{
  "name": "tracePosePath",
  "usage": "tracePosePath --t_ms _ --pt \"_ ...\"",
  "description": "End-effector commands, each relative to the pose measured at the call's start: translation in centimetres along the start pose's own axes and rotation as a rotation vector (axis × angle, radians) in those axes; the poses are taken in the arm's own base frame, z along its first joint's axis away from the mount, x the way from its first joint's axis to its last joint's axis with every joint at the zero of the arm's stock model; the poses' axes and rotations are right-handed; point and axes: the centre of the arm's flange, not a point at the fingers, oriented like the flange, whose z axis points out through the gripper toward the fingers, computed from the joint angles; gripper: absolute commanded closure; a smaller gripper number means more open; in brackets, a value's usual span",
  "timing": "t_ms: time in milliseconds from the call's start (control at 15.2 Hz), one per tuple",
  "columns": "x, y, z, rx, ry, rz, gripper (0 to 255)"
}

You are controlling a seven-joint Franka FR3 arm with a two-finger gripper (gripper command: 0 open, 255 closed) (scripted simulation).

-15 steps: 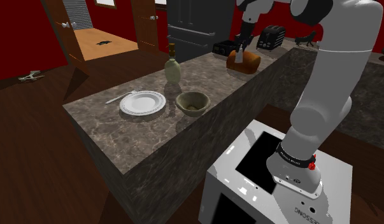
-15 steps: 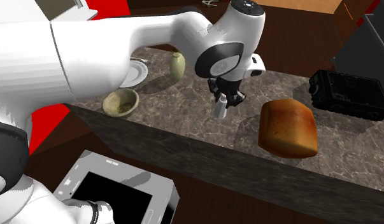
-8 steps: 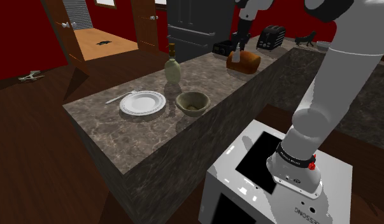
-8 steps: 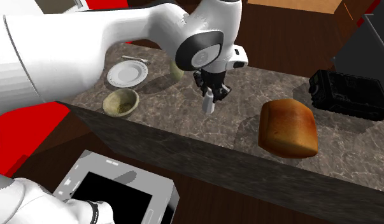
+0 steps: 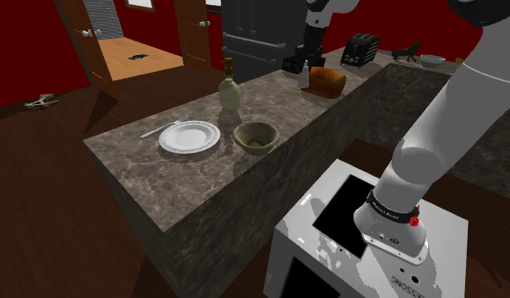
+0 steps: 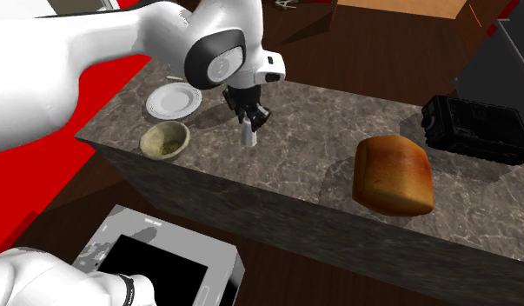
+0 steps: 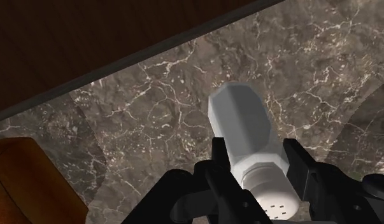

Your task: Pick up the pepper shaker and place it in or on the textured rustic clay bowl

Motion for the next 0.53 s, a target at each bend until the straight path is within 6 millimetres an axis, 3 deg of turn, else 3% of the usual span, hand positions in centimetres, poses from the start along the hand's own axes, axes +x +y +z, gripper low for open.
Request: tracePosePath --t_ms 0,462 --pt "-1.1 -2.3 0.0 -0.001 0.000 0.002 255" --pt "-4.9 -10.8 -0.4 -0.001 0.000 0.002 255"
